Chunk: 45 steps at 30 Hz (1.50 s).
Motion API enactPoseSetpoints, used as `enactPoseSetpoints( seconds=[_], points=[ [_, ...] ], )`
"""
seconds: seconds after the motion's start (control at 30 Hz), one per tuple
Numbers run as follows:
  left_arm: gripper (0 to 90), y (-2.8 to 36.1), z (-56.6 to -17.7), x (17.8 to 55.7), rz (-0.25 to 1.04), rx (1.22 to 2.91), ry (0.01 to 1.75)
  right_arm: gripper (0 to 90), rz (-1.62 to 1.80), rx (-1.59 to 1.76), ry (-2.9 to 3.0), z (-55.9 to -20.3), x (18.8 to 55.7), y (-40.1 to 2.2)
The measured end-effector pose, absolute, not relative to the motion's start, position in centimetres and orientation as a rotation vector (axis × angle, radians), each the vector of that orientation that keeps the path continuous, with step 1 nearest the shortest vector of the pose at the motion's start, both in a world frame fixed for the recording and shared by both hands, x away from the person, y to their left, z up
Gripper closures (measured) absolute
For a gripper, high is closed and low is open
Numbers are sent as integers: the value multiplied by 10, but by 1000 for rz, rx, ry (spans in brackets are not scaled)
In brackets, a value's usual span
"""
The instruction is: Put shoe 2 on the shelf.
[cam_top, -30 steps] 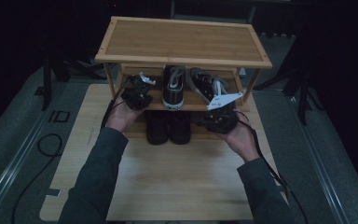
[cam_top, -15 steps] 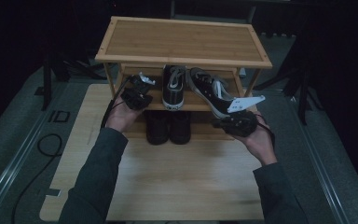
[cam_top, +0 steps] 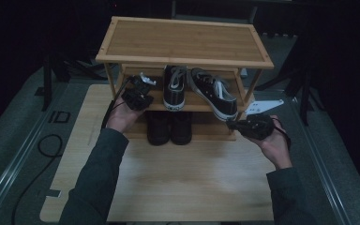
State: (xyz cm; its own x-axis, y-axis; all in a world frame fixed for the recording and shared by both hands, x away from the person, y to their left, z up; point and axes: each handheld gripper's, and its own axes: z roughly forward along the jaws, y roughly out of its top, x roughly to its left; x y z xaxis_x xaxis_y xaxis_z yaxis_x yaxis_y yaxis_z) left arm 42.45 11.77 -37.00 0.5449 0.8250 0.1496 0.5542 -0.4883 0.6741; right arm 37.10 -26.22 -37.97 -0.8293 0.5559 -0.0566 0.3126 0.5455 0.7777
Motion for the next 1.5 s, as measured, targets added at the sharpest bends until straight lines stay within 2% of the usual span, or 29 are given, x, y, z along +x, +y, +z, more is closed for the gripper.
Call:
enactPoseSetpoints(
  seconds=[0.73,1.5],
  points=[
    [900,118,-370,424,625,2214,1110,900,1198,770,2439,-380,373,-278],
    [900,118,-370,424,629,2215,1110,900,1297,689,2440,-369,374,-252]
  ],
)
